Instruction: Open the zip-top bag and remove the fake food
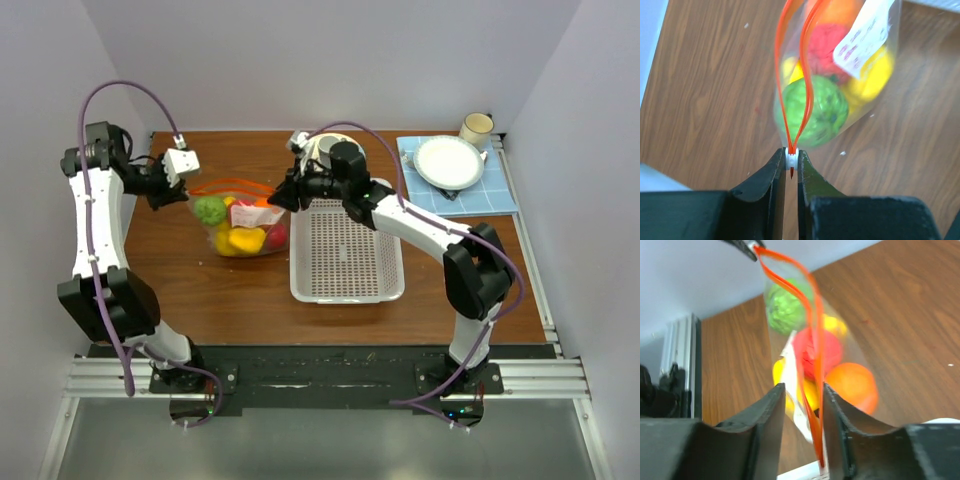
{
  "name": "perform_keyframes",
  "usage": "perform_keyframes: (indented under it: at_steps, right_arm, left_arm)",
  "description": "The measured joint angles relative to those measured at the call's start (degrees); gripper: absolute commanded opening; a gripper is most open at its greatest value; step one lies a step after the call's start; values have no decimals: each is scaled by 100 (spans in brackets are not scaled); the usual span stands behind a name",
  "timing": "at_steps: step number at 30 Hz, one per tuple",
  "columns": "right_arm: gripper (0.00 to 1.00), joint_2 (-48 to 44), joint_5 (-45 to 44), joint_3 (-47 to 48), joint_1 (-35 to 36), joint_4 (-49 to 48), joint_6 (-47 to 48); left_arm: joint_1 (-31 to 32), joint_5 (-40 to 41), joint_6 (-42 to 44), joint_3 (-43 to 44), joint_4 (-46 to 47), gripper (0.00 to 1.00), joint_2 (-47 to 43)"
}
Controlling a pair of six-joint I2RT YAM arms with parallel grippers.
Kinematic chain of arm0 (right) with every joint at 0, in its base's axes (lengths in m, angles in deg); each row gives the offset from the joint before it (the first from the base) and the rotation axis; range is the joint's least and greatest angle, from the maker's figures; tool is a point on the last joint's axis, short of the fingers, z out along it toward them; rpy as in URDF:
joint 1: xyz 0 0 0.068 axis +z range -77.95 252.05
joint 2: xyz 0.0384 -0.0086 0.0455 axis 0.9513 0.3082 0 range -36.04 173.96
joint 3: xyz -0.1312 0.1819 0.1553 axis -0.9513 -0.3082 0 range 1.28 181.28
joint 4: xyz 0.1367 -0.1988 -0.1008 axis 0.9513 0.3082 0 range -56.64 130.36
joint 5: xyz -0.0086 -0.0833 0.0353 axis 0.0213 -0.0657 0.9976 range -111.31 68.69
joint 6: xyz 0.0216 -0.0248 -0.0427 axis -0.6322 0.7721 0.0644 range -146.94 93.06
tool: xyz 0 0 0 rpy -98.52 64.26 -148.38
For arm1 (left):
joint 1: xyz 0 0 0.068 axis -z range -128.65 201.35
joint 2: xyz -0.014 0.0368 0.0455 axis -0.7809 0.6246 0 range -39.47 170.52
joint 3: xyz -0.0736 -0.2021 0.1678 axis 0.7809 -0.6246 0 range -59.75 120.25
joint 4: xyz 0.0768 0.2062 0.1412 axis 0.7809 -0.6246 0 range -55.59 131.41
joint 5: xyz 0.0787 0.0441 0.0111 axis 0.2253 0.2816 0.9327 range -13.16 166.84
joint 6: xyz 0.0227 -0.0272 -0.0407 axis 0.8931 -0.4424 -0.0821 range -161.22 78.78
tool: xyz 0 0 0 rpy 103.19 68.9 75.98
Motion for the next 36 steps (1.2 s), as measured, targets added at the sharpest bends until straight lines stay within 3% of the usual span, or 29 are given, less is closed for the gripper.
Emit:
perform_keyframes:
  at_steps: [2, 3, 6, 15, 28, 31, 34, 36]
  right_arm:
    - [49, -116, -131, -37, 201, 280, 304]
    - [57, -201, -210, -87, 308, 398, 437]
    - [63, -461, -350, -179, 542, 686, 704]
    - [63, -918, -1145, -116, 474, 940, 1268]
    - [60, 234, -1434, 1032, 553, 1556, 1663]
    - [56, 260, -1421, 1029, 597, 1698, 1705]
    - [42, 260, -1379, 1029, 629, 1742, 1722]
    - [24, 260, -1370, 1029, 634, 1784, 1749]
  left_arm:
    - [192, -37, -61, -188, -4, 8, -214]
    - [258, -59, -87, -251, -2, 8, -269]
    - [420, -111, -142, -476, 0, 8, -356]
    - [450, -111, -251, -898, 11, 8, -407]
    - [450, -44, -249, -1091, 7, 8, -782]
    - [450, -44, -249, -1091, 7, 8, -780]
    - [450, -44, -249, -1091, 7, 8, -780]
    - [450, -46, -249, -1091, 7, 8, -778]
